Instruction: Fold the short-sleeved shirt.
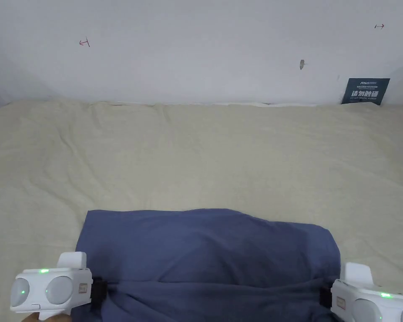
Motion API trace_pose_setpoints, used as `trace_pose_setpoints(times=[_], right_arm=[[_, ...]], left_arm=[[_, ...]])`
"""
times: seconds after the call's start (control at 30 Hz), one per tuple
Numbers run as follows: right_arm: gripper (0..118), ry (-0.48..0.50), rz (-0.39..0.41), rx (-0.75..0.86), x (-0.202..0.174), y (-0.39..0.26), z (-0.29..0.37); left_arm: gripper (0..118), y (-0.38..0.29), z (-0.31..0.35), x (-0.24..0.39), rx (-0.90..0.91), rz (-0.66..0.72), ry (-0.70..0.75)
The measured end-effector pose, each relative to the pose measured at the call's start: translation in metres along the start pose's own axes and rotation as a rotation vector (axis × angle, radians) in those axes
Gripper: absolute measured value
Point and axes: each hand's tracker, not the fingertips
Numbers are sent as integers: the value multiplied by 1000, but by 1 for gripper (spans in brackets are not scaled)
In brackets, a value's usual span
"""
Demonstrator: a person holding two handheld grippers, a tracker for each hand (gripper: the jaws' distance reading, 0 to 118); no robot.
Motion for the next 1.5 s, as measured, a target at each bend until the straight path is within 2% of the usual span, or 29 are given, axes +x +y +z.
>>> trace_pose_setpoints(times=[0.03, 0.07, 0.1, 0.13, 0.23, 0.43, 0.5, 0.57, 0.63, 0.67, 0.73, 0.77, 0.8, 0.83, 0.87, 0.9, 0.97, 1.23, 1.5], right_arm=[[60, 17, -16, 35, 0, 3, 12], [81, 26, -22, 68, -1, 5, 23], [101, 34, -23, 100, -2, 7, 34], [105, 46, -24, 143, -6, 10, 55], [104, 69, -18, 276, -9, 17, 106], [104, 86, 13, 546, -14, 16, 206], [104, 83, 30, 625, -17, 11, 233], [104, 62, 53, 703, -18, 5, 256], [99, 32, 68, 765, -21, -3, 274], [91, 24, 82, 788, -22, -7, 281], [60, 17, 95, 815, -23, -15, 293], [60, 16, 104, 822, -24, -19, 297], [53, 13, 113, 827, -24, -21, 299], [38, 7, 126, 838, -24, -24, 301], [13, 0, 128, 848, -24, -27, 302], [2, 3, 128, 857, -25, -29, 302], [2, 9, 135, 866, -21, -31, 303], [2, 17, 137, 845, -22, -29, 298], [2, 31, 151, 807, -26, -22, 283]], left_arm=[[97, 0, 9, -1, 11, 3, -2], [108, -1, 22, 1, 47, 13, -20], [110, -2, 35, 1, 91, 27, -36], [109, -2, 49, 3, 133, 37, -46], [109, -1, 94, 11, 209, 26, -42], [109, -16, 189, 25, 491, 38, -75], [106, -22, 217, 31, 589, 53, -87], [97, -32, 241, 35, 696, 55, -105], [79, -41, 255, 41, 784, 39, -100], [69, -46, 261, 44, 822, 23, -87], [30, -55, 268, 53, 877, -16, -51], [30, -59, 271, 57, 894, -27, -33], [23, -63, 273, 60, 910, -36, -23], [9, -66, 274, 63, 912, -43, -13], [0, -68, 274, 66, 904, -51, -2], [0, -71, 275, 65, 902, -54, -19], [0, -74, 277, 63, 880, -51, -71], [0, -71, 264, 53, 828, -27, -70], [0, -53, 191, 14, 481, 28, -135]])
